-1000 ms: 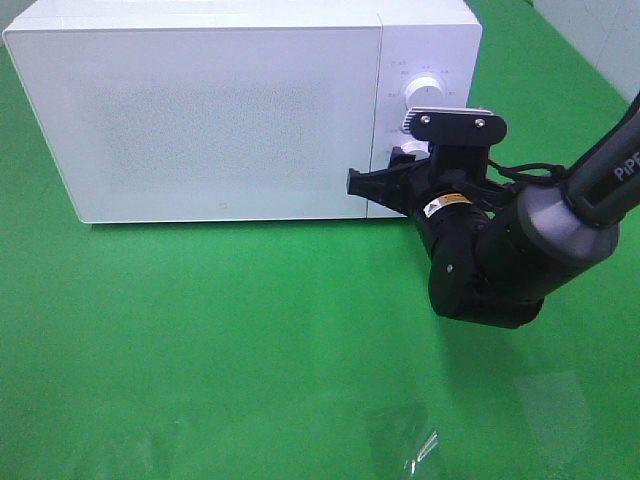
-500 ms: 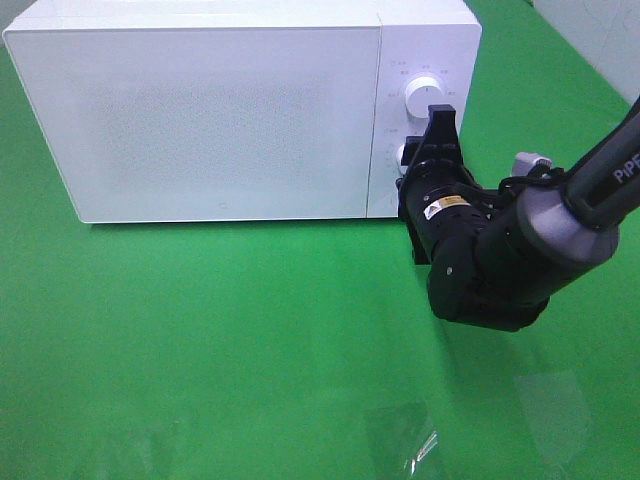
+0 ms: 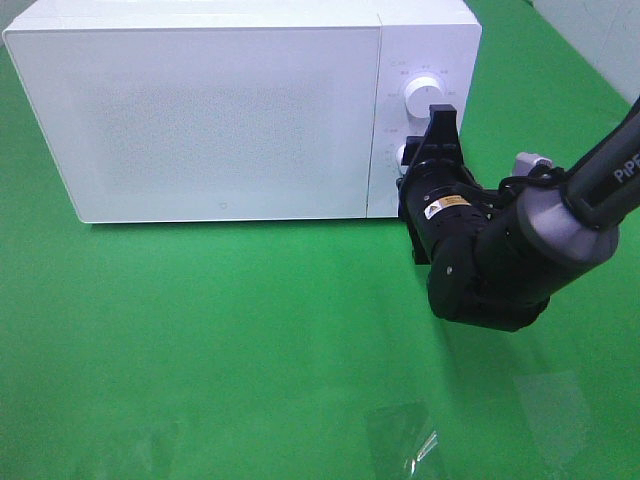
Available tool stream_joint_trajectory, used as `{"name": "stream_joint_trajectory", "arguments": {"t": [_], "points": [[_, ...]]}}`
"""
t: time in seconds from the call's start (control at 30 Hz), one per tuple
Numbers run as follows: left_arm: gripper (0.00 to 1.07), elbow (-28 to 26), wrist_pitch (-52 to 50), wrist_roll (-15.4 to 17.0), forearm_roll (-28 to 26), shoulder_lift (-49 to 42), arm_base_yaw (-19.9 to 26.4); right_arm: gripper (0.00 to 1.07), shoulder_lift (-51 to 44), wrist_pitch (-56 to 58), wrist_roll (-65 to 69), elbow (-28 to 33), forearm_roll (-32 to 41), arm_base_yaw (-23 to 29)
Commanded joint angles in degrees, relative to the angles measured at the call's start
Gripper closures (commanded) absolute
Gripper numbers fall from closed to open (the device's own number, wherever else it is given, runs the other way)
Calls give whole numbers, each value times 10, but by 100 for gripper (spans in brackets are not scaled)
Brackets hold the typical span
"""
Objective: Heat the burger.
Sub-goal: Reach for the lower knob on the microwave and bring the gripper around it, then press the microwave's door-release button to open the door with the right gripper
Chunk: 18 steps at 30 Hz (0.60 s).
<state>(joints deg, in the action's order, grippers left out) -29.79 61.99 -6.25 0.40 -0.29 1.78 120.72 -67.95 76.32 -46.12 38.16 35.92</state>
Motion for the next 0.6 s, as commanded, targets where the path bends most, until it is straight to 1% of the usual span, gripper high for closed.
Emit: {"name": "stream_joint_trajectory", "arguments": {"t": [0.03, 0.07, 0.1, 0.13, 0.17, 0.2, 0.23, 0.27, 0.3, 0.33, 0.37, 0.47, 0.57, 0.6], "points": [[7, 1, -7, -1, -4, -10, -1, 85, -1, -75, -15, -17, -2, -13], [7, 1, -7, -1, -4, -10, -1, 75, -1, -75, -19, -17, 0, -13], [7, 1, -7, -1, -4, -10, -1, 75, -1, -75, -19, -17, 0, -13], [7, 1, -7, -1, -4, -10, -1, 71, -1, -74, -26, -17, 1, -13], [7, 1, -7, -1, -4, -10, -1, 62, -1, -75, -30, -17, 2, -13], [7, 1, -7, -1, -4, -10, -1, 62, -1, -75, -30, -17, 2, -13], [7, 1, -7, -1, -4, -10, -1, 52, -1, -75, -40, -17, 3, -13], [7, 1, -7, -1, -4, -10, -1, 52, -1, -75, -40, -17, 3, -13], [7, 1, -7, -1, -4, -10, -1, 44, -1, -73, -49, -17, 1, -13], [7, 1, -7, -1, -4, -10, -1, 44, -1, -73, -49, -17, 1, -13], [7, 1, -7, -1, -4, -10, -1, 38, -1, -65, -64, -17, -4, -11], [7, 1, -7, -1, -4, -10, -1, 33, -7, -58, -78, -10, -8, -11], [7, 1, -7, -1, -4, -10, -1, 32, -14, -59, -89, -1, -12, -11], [7, 1, -7, -1, -4, -10, -1, 32, -28, -59, -105, 13, -17, -11]]}}
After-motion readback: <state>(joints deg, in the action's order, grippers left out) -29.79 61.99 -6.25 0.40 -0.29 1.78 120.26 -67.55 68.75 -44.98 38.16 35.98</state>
